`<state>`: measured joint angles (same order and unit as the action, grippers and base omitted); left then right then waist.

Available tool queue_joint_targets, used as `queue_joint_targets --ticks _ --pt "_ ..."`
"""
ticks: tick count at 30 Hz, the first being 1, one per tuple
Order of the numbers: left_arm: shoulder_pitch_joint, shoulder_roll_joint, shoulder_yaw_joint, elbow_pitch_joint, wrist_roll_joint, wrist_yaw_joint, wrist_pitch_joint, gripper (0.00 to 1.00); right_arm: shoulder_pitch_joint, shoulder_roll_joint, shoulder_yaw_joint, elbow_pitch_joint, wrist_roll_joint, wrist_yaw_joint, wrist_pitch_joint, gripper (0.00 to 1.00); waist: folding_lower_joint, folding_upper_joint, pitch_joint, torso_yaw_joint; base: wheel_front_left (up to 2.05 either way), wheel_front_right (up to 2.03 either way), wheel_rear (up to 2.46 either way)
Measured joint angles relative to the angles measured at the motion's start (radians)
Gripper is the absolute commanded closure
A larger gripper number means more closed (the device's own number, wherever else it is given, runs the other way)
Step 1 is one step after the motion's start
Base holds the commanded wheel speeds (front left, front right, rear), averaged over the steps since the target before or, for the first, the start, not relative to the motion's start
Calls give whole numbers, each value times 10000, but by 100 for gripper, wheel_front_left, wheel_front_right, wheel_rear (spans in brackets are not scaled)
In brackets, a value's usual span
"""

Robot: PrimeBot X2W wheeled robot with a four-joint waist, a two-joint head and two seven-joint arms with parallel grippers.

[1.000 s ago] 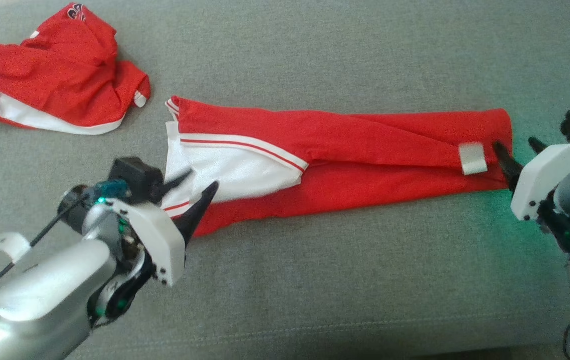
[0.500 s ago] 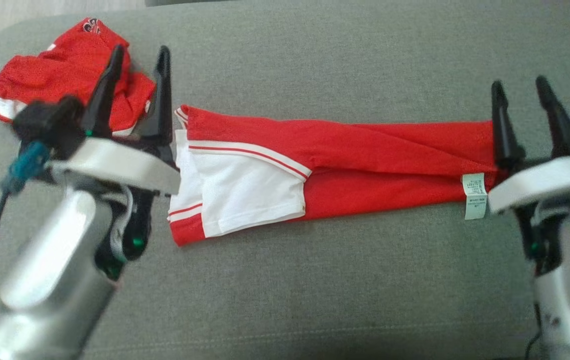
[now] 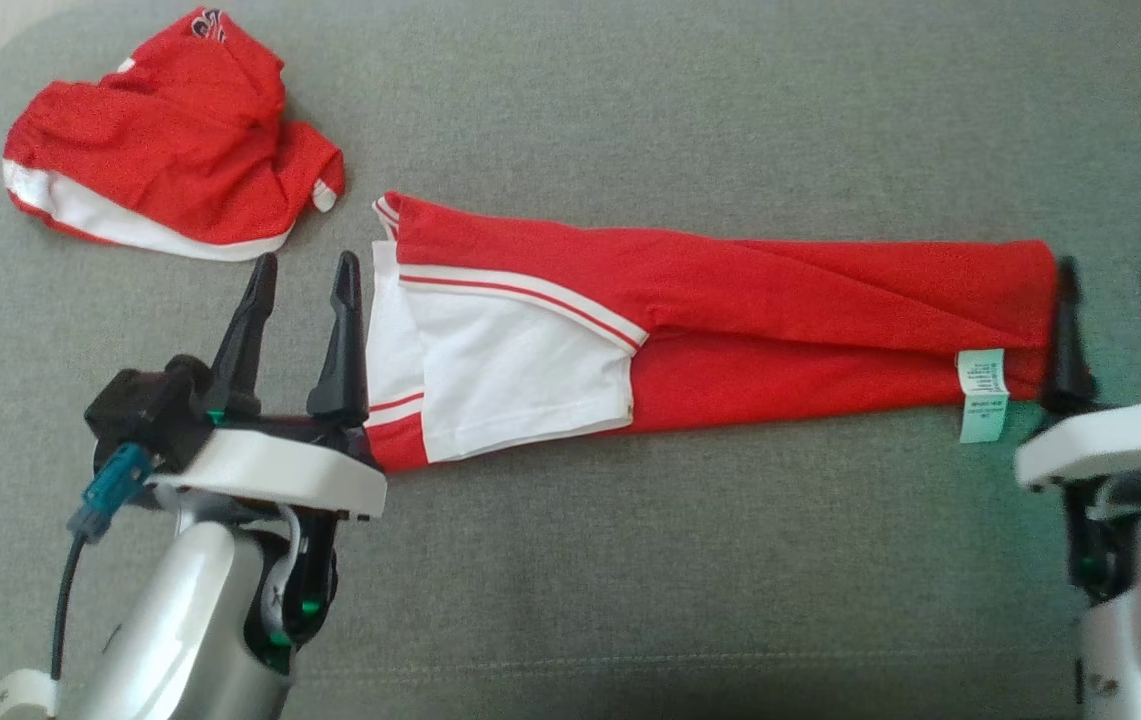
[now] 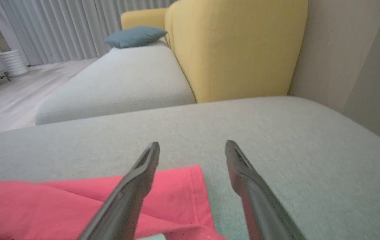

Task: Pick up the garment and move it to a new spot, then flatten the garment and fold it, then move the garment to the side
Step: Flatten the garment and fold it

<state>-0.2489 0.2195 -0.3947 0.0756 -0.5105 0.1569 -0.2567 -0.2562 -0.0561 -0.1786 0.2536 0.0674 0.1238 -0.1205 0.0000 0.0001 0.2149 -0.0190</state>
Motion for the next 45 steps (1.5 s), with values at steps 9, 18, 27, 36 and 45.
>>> queue_joint_targets --ticks 9,18,27,36,45 --pt "-2 -483 685 328 619 -794 0 0 -963 86 -1509 2196 284 0 1312 0 0 0 670 191 0 0 0" --pt "-106 -596 1250 424 970 -1147 0 0 -1395 81 -1166 3099 313 0 1689 0 0 0 1152 11 0 0 0" --pt "-302 -667 1638 514 1218 -1340 0 0 -1617 138 -1252 3053 150 4 1544 100 0 0 1255 -214 0 0 0" --pt "-287 -888 1833 686 1313 -1501 0 0 -1633 151 -4318 2044 -2585 4 1369 100 0 0 849 -212 0 0 0" --pt "-3 -1175 1996 871 1480 -1586 0 0 -1965 148 -3511 2157 -1812 4 1206 100 0 0 228 -102 0 0 0"
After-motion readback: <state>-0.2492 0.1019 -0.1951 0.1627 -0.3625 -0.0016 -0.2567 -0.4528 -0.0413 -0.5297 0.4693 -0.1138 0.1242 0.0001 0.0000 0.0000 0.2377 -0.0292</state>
